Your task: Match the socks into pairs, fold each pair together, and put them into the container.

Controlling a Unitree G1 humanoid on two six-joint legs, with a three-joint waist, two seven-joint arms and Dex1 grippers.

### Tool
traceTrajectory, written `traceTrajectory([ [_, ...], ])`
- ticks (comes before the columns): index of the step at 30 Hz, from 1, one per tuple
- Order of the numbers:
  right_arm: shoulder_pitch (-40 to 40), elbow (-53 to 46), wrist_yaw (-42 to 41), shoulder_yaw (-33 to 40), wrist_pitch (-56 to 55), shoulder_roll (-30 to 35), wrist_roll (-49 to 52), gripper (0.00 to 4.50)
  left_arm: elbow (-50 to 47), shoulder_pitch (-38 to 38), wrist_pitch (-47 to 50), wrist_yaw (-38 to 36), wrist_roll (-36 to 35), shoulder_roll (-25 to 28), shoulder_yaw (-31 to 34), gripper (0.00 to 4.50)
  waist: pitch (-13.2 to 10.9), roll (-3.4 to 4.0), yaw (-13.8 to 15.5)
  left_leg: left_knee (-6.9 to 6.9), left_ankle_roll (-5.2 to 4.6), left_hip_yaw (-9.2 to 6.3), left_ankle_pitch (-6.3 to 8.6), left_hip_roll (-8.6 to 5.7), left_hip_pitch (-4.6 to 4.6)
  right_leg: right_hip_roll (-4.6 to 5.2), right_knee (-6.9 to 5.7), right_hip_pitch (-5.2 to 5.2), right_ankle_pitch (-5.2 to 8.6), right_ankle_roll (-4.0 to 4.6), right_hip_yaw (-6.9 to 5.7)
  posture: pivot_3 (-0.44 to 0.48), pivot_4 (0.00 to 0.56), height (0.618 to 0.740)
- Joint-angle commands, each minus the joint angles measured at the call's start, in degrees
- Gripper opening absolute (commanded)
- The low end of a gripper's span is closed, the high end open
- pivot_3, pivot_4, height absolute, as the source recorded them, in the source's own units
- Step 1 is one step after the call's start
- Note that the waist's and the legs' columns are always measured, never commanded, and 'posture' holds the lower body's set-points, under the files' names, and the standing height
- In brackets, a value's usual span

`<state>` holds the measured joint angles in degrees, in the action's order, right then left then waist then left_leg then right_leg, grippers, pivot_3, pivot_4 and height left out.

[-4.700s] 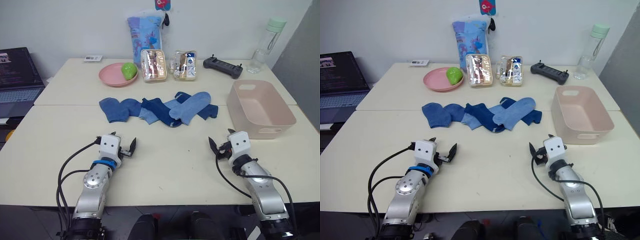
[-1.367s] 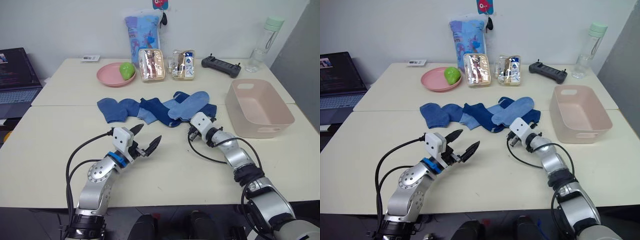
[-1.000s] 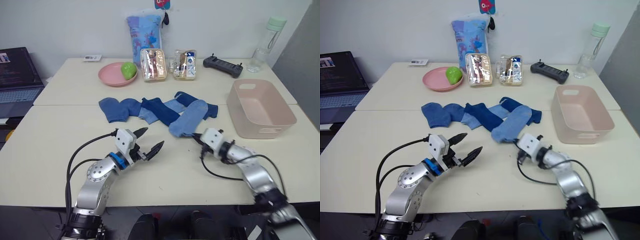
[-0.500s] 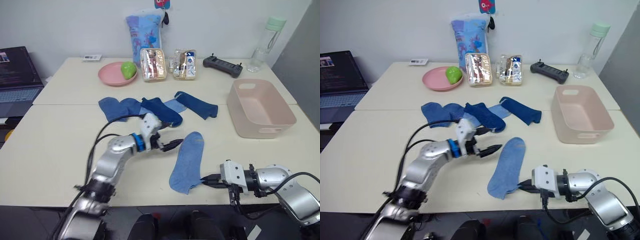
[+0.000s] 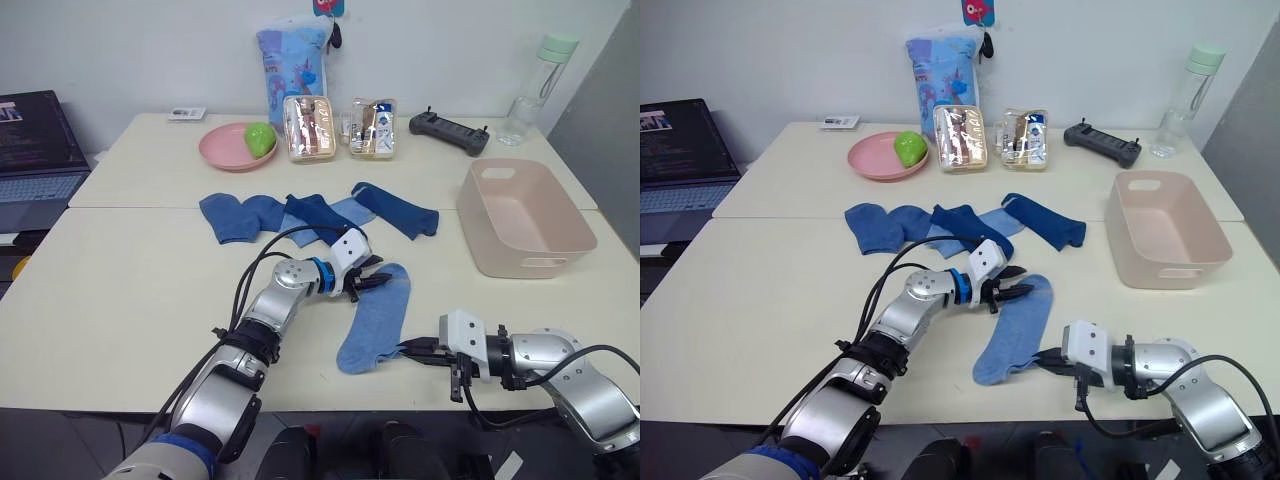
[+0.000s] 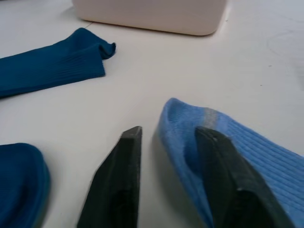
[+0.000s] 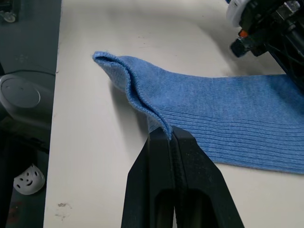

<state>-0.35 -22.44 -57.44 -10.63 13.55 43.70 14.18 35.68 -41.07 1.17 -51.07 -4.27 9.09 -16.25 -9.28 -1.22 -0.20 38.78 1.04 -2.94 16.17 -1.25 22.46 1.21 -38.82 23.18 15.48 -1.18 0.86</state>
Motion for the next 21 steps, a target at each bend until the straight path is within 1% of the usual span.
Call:
traceTrajectory([
  [1, 0.4, -1.9, 0.0, 1.7, -1.1, 0.6, 0.2, 0.0, -1.3, -0.5, -0.1, -2.0, -0.4, 0.9, 1.0, 0.4, 0.0, 0.0, 0.0, 0.0, 0.0, -0.01, 0.0, 0.0, 0.0, 0.0, 0.0, 0.0, 0.0, 0.0, -0.01, 0.0, 0.15, 0.74],
  [2, 0.3, -1.9, 0.0, 1.7, -1.3, 0.6, 0.3, 0.0, -1.3, -0.3, -0.1, -2.3, -0.3, 1.2, 1.1, 0.09, 0.0, 0.0, 0.0, 0.0, 0.0, -0.01, 0.0, 0.0, -0.01, 0.0, -0.01, 0.0, 0.0, 0.0, -0.01, 0.0, 0.15, 0.74],
  [3, 0.1, -1.9, 0.0, 1.8, -1.8, 0.5, 0.1, 0.0, -1.3, -0.1, -0.1, -2.5, -0.2, 1.4, 1.1, 0.04, 0.0, 0.0, 0.0, 0.0, 0.0, -0.01, 0.0, 0.0, -0.01, 0.0, -0.01, 0.0, 0.0, 0.0, 0.0, 0.0, 0.15, 0.74],
  [5, -0.3, -1.6, 0.0, 1.9, -2.1, 0.1, 0.4, 0.0, -1.6, 0.2, 0.1, -2.4, -0.4, 1.6, 1.6, 0.04, 0.0, 0.0, 0.0, 0.0, 0.0, -0.01, 0.0, 0.0, -0.01, 0.0, -0.01, 0.0, 0.0, 0.0, -0.01, 0.0, 0.15, 0.74],
  [9, -1.1, -0.1, -0.9, 1.9, -3.2, 0.4, 0.5, 0.0, -5.8, 2.3, 5.6, -0.1, -3.5, 1.9, 5.4, 0.04, 0.0, 0.0, -0.1, 0.01, 0.0, 0.0, 0.0, 0.0, -0.01, 0.0, -0.01, 0.0, 0.0, 0.0, 0.0, 0.0, 0.15, 0.74],
  [11, -2.0, 2.3, -0.6, 2.1, -6.1, 0.8, -1.5, 0.0, -11.3, 6.1, 8.7, 0.4, -5.3, 3.6, 7.6, 0.04, 0.0, 0.0, -0.1, 0.0, 0.0, -0.03, 0.0, 0.02, -0.01, 0.0, -0.02, 0.01, 0.0, 0.0, 0.0, 0.0, 0.15, 0.74],
  [14, -5.4, 8.7, -0.7, 2.7, -10.9, 1.7, -4.6, 0.0, -22.6, 13.7, 16.0, 1.5, -8.6, 7.5, 11.3, 0.04, 0.0, 0.01, -0.7, -0.01, 0.0, 0.0, 0.0, 0.04, -0.06, 0.01, -0.05, 0.02, 0.0, 0.0, 0.09, 0.0, 0.15, 0.74],
  [17, -11.2, 17.4, -1.7, 3.2, -14.3, 1.1, -5.0, 0.0, -32.4, 20.6, 21.6, 3.5, -11.0, 10.2, 13.7, 0.04, 0.0, 0.03, -0.9, -0.01, 0.01, -0.02, 0.0, 0.07, -0.08, 0.02, -0.09, 0.02, 0.0, 0.01, 0.05, 0.0, 0.15, 0.74],
  [19, -14.5, 22.8, -2.9, 2.7, -16.3, 0.4, -5.5, 0.0, -38.3, 24.7, 25.6, 6.6, -13.1, 9.8, 15.5, 0.04, 0.0, 0.04, -0.8, 0.0, 0.01, -0.01, 0.0, 0.06, -0.08, 0.06, -0.08, 0.0, -0.01, 0.01, 0.05, 0.0, 0.15, 0.74],
  [21, -16.5, 25.9, -3.4, 2.2, -17.6, -0.4, -5.9, 0.0, -42.4, 27.8, 27.6, 10.0, -14.0, 8.4, 16.2, 0.04, 0.0, 0.02, -0.2, 0.01, 0.01, -0.02, 0.0, 0.05, -0.06, 0.08, -0.05, -0.01, -0.01, 0.01, 0.02, 0.0, 0.15, 0.74],
])
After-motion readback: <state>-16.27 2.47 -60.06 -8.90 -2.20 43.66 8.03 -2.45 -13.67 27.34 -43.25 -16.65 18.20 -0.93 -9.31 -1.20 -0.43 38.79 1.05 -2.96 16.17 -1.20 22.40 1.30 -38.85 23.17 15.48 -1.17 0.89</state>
